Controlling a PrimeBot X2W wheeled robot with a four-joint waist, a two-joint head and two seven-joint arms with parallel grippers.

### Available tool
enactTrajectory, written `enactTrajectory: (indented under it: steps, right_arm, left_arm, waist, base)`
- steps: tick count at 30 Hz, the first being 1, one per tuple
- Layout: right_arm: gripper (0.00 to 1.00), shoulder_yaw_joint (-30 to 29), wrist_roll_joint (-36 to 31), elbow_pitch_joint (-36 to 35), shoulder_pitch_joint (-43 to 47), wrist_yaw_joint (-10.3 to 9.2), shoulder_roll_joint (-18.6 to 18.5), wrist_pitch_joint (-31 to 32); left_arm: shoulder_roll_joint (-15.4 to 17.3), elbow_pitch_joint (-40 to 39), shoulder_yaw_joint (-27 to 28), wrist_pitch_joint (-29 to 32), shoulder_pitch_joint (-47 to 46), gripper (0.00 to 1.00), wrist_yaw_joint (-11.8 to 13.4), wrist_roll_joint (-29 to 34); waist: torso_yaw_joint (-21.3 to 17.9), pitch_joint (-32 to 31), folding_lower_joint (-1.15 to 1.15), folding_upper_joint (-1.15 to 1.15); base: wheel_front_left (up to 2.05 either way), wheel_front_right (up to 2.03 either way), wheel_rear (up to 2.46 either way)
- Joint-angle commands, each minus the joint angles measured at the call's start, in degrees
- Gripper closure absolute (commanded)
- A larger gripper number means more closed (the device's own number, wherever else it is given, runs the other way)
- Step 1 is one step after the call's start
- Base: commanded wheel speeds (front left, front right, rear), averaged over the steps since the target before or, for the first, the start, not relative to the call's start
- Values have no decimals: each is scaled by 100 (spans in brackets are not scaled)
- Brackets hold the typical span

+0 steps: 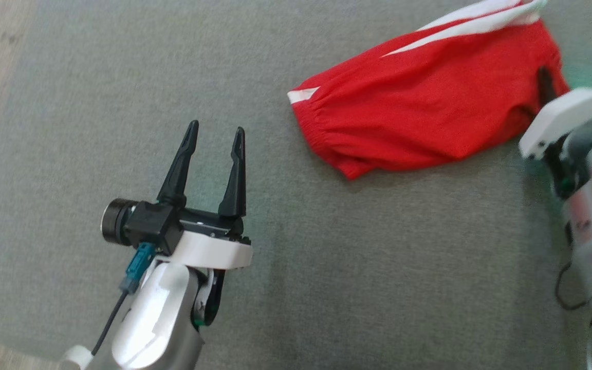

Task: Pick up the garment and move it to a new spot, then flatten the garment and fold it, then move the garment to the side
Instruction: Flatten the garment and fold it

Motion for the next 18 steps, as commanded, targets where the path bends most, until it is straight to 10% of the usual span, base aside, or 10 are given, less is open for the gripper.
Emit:
enactTrajectory:
  steps: [1,18]
  right_arm:
    - [100,130,94,-137,131,-4,88,-98]
    - [100,-316,1290,-1783,2334,-4,205,-746]
  left_arm:
    - [46,-146,200,-29,-47,0,19,6]
    - [46,-53,470,-29,800,0,-2,114]
  waist:
    - [-124,-156,0,0]
    - [-916,-1309,0,0]
  base:
    - [0,0,0]
    - [0,0,0]
